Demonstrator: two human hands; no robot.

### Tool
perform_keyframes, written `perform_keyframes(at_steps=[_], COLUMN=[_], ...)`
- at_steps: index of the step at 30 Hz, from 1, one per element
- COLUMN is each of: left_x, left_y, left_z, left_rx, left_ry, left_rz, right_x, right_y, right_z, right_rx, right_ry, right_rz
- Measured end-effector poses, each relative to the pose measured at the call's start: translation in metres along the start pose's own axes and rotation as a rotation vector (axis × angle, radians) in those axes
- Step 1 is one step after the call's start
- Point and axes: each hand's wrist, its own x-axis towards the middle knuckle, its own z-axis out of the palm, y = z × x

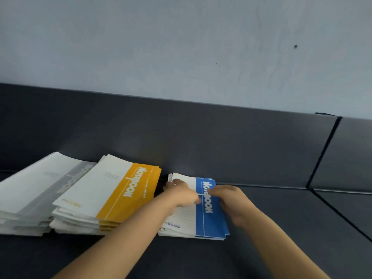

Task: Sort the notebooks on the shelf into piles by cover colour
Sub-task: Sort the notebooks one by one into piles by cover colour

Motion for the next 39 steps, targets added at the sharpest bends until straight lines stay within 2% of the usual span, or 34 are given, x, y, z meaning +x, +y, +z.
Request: perform_keyframes(at_steps=[5, 9, 12, 16, 18, 20, 24, 26, 33, 39], left_x=[0.014, 0.013, 0.015, 0.021, 0.02, 0.019, 0.011, 0.007, 0.005, 0.007], left_y=[0.006, 0.026, 0.043, 0.062, 0.071, 0.08, 0.099, 0.101, 0.092, 0.089], left_z=[0.004, 0.017, 0.043, 0.071, 0.075, 0.075, 0.076, 0.081, 0.091, 0.108], left_rx=[-0.439, -0.606, -0.677, -0.749, -0.807, -0.845, -0.961, -0.981, -0.853, -0.941], left_ry=[0.019, -0.035, -0.162, -0.103, -0.091, -0.048, 0.05, 0.059, 0.133, 0.136], left_rz=[-0.045, -0.051, -0.023, 0.078, 0.192, 0.341, 0.567, 0.63, 0.77, 0.677], right_x=[0.014, 0.026, 0.033, 0.04, 0.036, 0.033, 0.016, 0.011, 0.016, 0.02], right_y=[0.001, -0.003, -0.005, 0.001, -0.001, -0.005, -0.019, -0.019, -0.011, -0.005], right_z=[-0.025, -0.062, -0.096, -0.129, -0.137, -0.14, -0.137, -0.137, -0.138, -0.139], right_rx=[0.125, 0.078, 0.034, 0.035, 0.088, 0.146, 0.269, 0.3, 0.333, 0.331], right_ry=[-0.134, -0.073, -0.052, -0.026, -0.06, -0.073, 0.111, 0.143, 0.168, 0.024], right_rz=[0.004, 0.006, 0.043, 0.048, 0.052, -0.025, -0.486, -0.611, -0.698, -0.658])
